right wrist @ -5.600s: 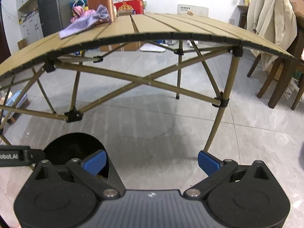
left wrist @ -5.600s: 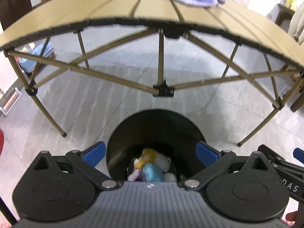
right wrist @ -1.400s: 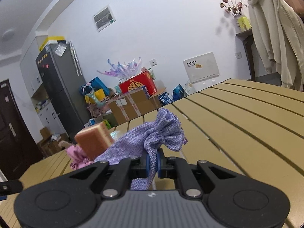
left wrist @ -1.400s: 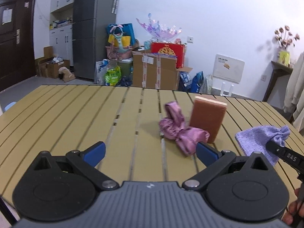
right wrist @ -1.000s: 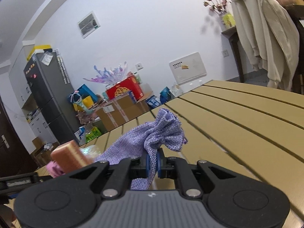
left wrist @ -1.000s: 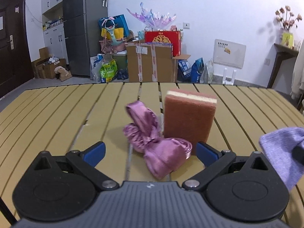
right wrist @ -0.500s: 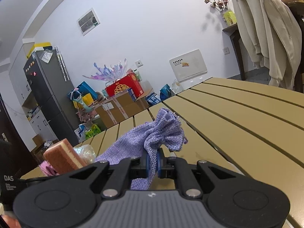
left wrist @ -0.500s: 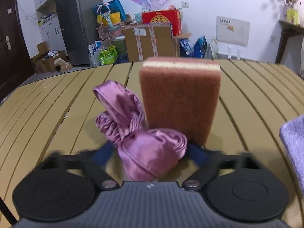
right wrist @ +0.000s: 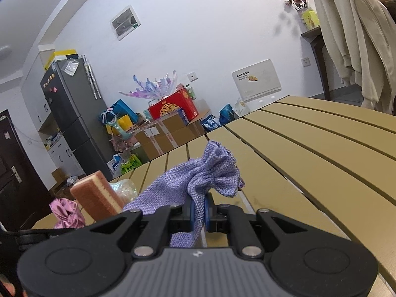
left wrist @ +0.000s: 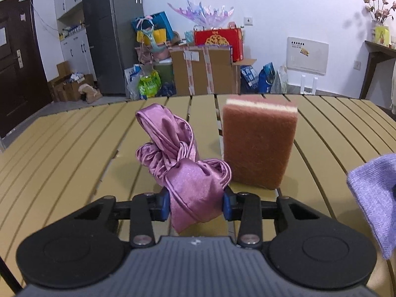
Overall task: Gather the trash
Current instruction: 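Lift the pink cloth and lavender bag off the table and carry them to the bin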
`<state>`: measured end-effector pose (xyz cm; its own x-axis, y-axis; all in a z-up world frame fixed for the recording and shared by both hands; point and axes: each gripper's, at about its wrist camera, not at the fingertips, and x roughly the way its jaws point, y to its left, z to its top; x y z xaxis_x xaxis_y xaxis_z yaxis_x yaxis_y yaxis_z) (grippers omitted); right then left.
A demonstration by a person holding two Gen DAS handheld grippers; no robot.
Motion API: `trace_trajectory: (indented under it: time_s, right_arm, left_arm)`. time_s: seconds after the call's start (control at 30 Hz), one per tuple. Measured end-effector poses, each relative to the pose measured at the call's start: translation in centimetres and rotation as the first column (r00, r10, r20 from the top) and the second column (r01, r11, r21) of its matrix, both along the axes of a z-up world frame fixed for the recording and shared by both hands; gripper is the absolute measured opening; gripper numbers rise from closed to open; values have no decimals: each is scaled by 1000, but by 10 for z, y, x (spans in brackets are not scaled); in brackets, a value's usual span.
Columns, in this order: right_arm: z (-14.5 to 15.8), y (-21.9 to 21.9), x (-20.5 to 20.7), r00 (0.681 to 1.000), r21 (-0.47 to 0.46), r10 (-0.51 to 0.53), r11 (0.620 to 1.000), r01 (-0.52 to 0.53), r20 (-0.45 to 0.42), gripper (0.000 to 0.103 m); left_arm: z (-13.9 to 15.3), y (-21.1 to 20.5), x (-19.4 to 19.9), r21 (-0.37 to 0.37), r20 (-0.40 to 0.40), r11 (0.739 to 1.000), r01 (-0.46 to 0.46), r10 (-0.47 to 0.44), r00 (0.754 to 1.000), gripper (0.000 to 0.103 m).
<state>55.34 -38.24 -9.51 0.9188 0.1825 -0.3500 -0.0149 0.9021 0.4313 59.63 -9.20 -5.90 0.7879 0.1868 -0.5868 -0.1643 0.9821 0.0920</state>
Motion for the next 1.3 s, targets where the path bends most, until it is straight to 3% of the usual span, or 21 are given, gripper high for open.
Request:
trace_trajectory:
  time_s: [0.4,0.83,1.3]
  right_arm:
    - [24,19,-32,999,-58,50,997,-49,16,8]
    - [63,37,-107,994,-145,96,986,-89,45,7]
    - [73,61,-208,987,-213,159,966,-148,32,8]
  left_arm:
    - [30,11,-59,-4,37,1000,10,-10,999,39]
    - [64,30,-143,-41,80,999,15,-12,997,39]
    - [87,49,-237,-64,120,997,52,-45,992,39]
